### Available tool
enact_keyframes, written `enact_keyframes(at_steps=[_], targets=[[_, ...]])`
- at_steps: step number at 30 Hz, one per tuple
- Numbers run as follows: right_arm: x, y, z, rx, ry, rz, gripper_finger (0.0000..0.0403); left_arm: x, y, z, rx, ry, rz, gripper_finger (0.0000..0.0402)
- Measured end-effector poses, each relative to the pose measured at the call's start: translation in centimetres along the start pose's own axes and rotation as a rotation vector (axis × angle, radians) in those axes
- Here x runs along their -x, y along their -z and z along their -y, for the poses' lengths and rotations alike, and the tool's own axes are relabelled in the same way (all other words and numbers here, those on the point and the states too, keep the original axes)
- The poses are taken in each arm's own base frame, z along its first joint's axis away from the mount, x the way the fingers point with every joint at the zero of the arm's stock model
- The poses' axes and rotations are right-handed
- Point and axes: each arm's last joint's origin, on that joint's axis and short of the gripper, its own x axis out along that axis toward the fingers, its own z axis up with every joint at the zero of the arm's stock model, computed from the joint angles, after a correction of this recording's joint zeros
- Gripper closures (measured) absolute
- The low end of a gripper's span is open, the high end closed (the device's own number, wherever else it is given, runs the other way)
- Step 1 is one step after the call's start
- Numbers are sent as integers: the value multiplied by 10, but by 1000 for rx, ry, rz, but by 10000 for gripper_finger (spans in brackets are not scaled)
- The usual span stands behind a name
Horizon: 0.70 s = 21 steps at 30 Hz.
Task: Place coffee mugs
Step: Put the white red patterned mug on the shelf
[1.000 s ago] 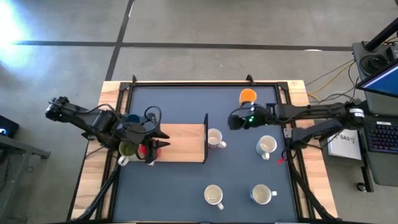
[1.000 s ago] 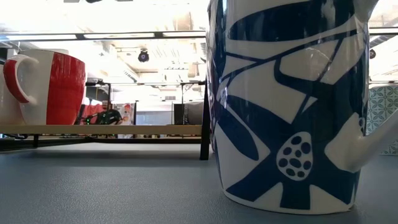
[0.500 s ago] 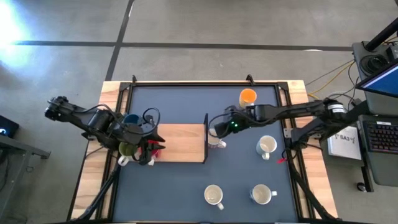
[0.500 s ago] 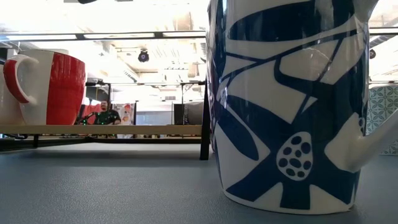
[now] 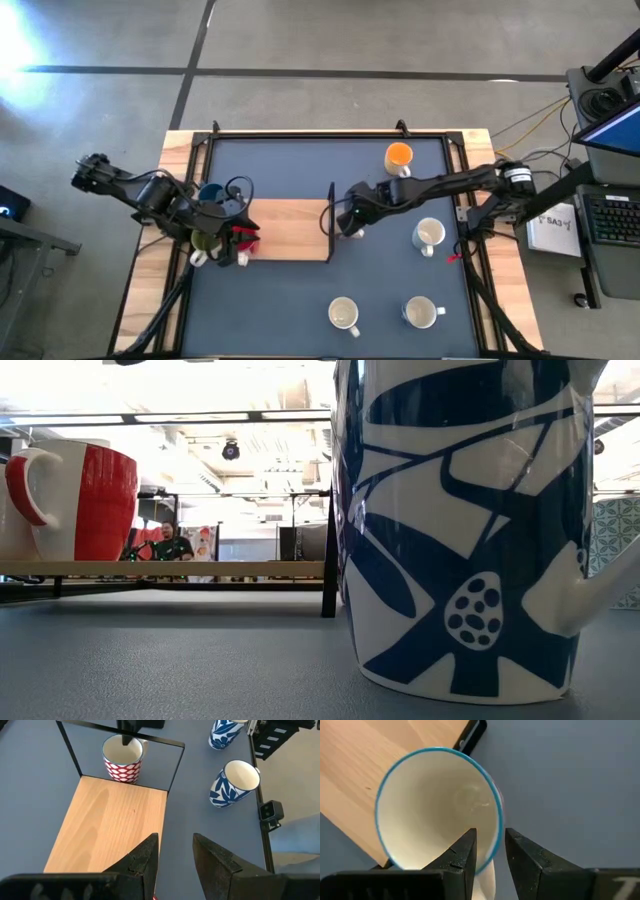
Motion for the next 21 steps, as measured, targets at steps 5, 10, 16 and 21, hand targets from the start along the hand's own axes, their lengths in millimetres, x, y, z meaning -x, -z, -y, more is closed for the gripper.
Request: enact_keyframes(at_steps=[5,10,16,21], targets=[[-5,1,0,9,15,-6,337,2,2,-1,-5,0,-16,298],[0,0,1,20,19,17,382,4,4,-2,-7,5,-27,298],[7,-8,8,20,20,34,388,8,5,-4,-7,6,-28,298],[8,-23,18,-2,52,84,389,11,7,-6,-21,2,-36,298]])
